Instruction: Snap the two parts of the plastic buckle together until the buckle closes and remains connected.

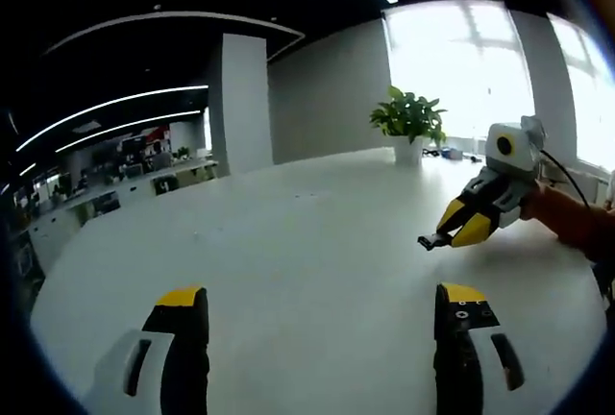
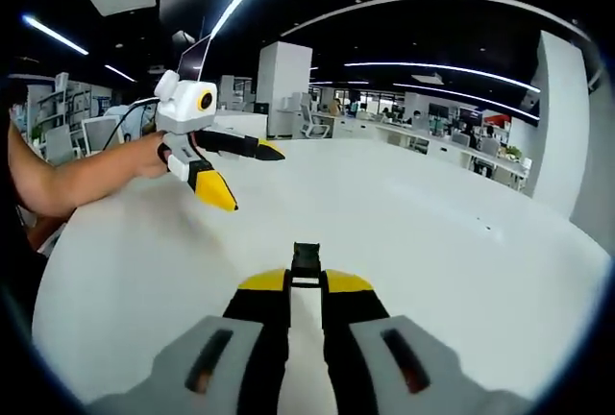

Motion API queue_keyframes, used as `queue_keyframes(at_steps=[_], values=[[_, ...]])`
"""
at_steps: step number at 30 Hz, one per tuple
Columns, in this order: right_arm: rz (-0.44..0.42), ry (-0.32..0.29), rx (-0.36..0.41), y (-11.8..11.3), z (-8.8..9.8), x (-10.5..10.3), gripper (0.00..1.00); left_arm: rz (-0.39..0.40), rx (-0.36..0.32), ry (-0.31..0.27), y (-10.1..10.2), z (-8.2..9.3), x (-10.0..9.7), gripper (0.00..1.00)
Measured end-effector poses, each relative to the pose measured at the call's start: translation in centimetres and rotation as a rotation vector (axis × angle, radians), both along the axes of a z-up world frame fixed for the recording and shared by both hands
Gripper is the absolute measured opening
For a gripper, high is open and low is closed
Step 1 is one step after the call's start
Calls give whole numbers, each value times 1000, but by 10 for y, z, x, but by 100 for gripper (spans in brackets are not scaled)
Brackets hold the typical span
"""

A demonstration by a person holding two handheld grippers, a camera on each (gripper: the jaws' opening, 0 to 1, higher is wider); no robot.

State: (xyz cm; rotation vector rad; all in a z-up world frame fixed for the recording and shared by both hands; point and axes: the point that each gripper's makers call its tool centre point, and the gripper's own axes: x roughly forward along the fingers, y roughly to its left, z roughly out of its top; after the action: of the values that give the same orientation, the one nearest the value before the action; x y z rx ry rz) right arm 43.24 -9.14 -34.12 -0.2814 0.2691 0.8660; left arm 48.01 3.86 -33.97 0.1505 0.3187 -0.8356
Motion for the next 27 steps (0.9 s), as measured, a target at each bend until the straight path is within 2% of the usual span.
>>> queue_keyframes(at_steps=[6,11,15,18,27], values=[[-32,2,-5,-4,-2,6,9,-3,0,11,0,1,-1,99],[-71,-17,12,-6,3,14,9,14,-18,11,3,5,2,99],[-92,-31,-3,-6,1,22,9,22,-6,15,5,3,4,99],[-102,-28,-6,-4,0,27,9,22,-4,30,5,2,4,99],[-126,-8,-7,-4,-3,36,9,25,-1,18,6,5,4,99]])
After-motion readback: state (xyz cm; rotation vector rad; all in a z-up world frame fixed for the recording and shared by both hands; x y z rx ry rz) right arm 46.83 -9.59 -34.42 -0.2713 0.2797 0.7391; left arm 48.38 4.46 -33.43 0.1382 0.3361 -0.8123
